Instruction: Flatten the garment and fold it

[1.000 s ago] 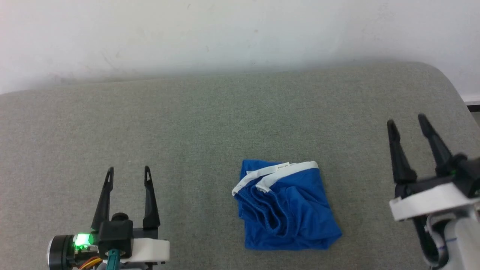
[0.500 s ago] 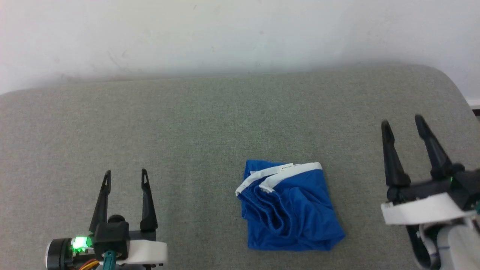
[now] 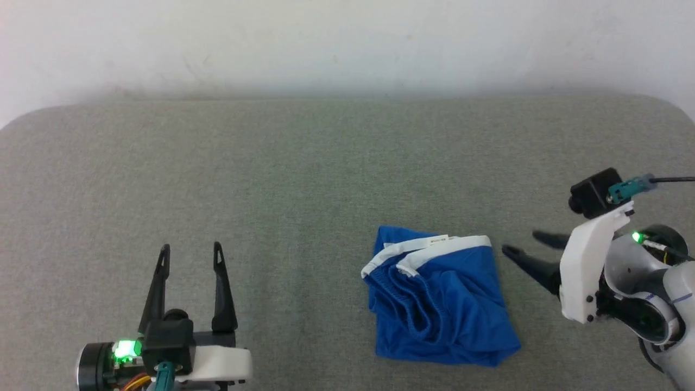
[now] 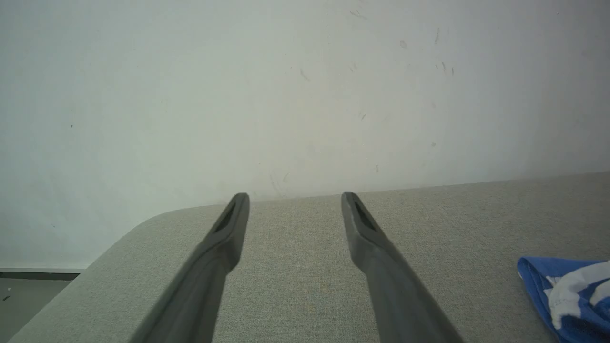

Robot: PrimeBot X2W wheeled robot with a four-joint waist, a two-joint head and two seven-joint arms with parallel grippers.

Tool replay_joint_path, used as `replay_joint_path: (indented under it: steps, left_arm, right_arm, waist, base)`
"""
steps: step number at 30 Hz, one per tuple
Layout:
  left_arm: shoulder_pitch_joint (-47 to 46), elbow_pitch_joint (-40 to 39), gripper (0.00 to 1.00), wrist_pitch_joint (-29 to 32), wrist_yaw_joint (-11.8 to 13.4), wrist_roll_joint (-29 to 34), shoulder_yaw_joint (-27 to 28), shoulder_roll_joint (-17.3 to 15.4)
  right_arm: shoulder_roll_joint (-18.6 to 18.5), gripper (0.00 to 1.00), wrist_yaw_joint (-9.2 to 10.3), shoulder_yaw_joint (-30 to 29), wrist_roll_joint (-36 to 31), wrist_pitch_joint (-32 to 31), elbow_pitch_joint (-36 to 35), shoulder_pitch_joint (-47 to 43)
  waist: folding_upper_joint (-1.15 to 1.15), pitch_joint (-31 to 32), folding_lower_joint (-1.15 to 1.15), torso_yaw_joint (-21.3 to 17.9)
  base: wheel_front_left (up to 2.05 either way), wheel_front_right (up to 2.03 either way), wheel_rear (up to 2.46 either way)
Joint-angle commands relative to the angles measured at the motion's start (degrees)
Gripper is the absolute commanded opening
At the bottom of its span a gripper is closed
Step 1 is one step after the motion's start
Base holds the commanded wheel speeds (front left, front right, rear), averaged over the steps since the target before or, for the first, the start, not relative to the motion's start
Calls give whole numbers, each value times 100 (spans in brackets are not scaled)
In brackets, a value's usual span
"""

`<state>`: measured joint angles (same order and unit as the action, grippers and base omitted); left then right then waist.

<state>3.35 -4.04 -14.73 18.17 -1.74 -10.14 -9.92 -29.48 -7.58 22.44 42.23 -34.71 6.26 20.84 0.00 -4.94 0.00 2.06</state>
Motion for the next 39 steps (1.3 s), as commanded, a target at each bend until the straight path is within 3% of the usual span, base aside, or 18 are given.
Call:
replay_joint_path:
  steps: [1,8,19,20,21,22,29,39]
  left_arm:
    - [-61,-11,100,-27,-42,63,-1,42]
    - [-210,-44,100,-27,-81,93,-41,134]
    - [-479,9,100,-27,-83,129,-63,223]
    - [-481,15,100,-27,-77,131,-60,224]
    - [-481,19,100,-27,-73,132,-56,223]
    - [-478,25,100,-27,-70,134,-51,219]
    - [-369,39,100,-27,-45,128,7,169]
    - [-337,-179,100,-27,26,126,243,30]
  right_arm:
    - [-95,100,9,90,231,-202,45,63]
    - [-287,100,9,433,1385,-1034,509,176]
    - [103,100,9,1212,1749,-752,1061,179]
    - [102,89,9,1271,1776,-699,1080,186]
    - [83,16,9,1326,1783,-620,1078,209]
    - [52,0,9,1380,1773,-518,1061,246]
    - [-311,0,9,1754,1821,137,470,629]
    - [-1180,0,9,2157,1618,296,-284,1307]
  waist:
    - [0,-115,0,135]
    - [0,-419,0,408]
    - [0,-774,0,615]
    - [0,-776,0,606]
    - [0,-771,0,589]
    - [0,-758,0,562]
    - [0,-549,0,134]
    - [0,-826,0,-1038]
  base:
    - [0,0,0]
    - [0,0,0]
    - [0,0,0]
    - [0,0,0]
    - [0,0,0]
    - [0,0,0]
    - [0,0,0]
    - [0,0,0]
